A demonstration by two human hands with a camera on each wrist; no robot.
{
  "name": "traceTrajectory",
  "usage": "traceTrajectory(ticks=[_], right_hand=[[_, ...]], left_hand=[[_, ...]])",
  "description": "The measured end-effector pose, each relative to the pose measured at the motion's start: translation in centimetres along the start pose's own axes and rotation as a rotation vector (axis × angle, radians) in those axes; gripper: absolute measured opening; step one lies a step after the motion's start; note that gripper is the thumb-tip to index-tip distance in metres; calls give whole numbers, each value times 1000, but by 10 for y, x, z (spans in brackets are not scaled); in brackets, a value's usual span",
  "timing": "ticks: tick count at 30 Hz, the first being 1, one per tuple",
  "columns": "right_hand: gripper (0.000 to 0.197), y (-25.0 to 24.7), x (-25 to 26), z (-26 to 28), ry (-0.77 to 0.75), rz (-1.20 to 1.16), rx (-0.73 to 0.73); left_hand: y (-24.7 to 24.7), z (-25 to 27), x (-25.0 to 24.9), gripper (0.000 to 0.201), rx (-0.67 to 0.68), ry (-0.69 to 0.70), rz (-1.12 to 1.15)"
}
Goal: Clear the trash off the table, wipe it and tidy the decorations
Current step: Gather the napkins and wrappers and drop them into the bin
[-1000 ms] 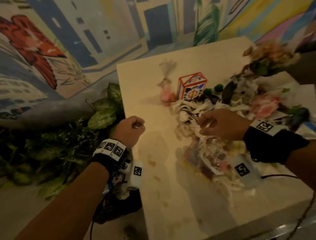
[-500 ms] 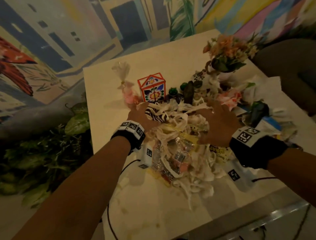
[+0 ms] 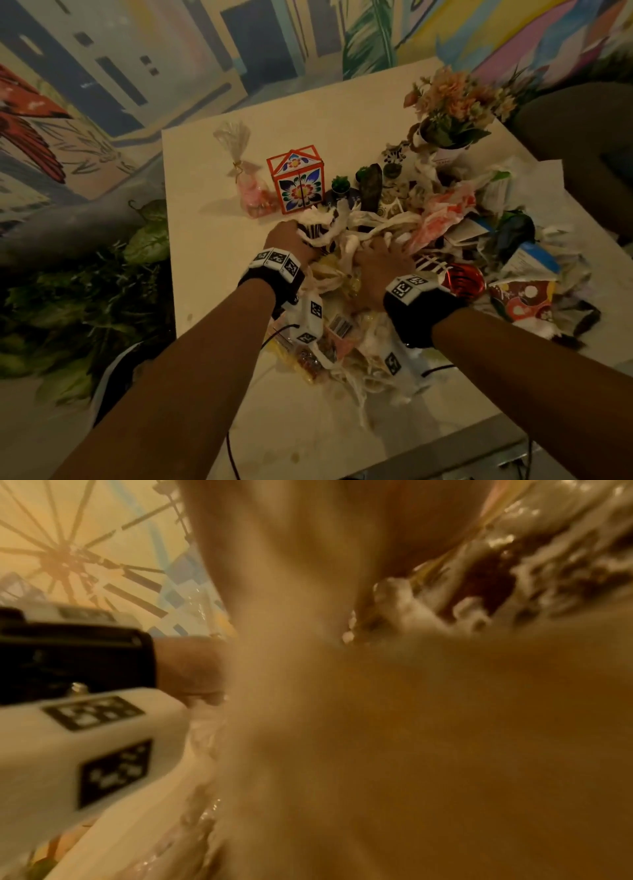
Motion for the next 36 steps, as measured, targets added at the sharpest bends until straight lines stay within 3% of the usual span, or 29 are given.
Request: traceTrajectory(ticks=[4, 7, 12, 15, 19, 25, 30, 36], right_hand=[[65, 2, 1, -5, -6, -58, 9], [59, -8, -6, -4, -6, -153, 14], [45, -37, -31, 2, -50, -430, -57], [54, -53, -45, 9, -35, -494, -93], [70, -76, -57, 21, -20, -549, -134], [59, -114, -63, 36, -32, -482, -238], [61, -137, -63, 50, -38, -413, -335], [50, -155, -60, 65, -31, -444, -450]], left_hand=[[-1, 11, -4, 19, -34, 19, 52], [-8, 13, -1, 24, -71, -74, 199], [-23, 17, -5, 33, -71, -38, 345], [-34, 20, -14, 45, -98, 11, 442], [-46, 29, -26, 42, -118, 36, 528], [-74, 49, -38, 25, -226, 144, 598], [-92, 65, -47, 33, -233, 181, 732], [-100, 79, -52, 36, -234, 225, 813]])
Point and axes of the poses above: each hand's wrist, its own z-axis away from the middle knuckle, its own y-axis out of the palm, x = y × z, the point moved 2 cm from there along -z, towards the middle knuckle, and after that the axes turned 11 degrees about z, right-handed, at the moved point
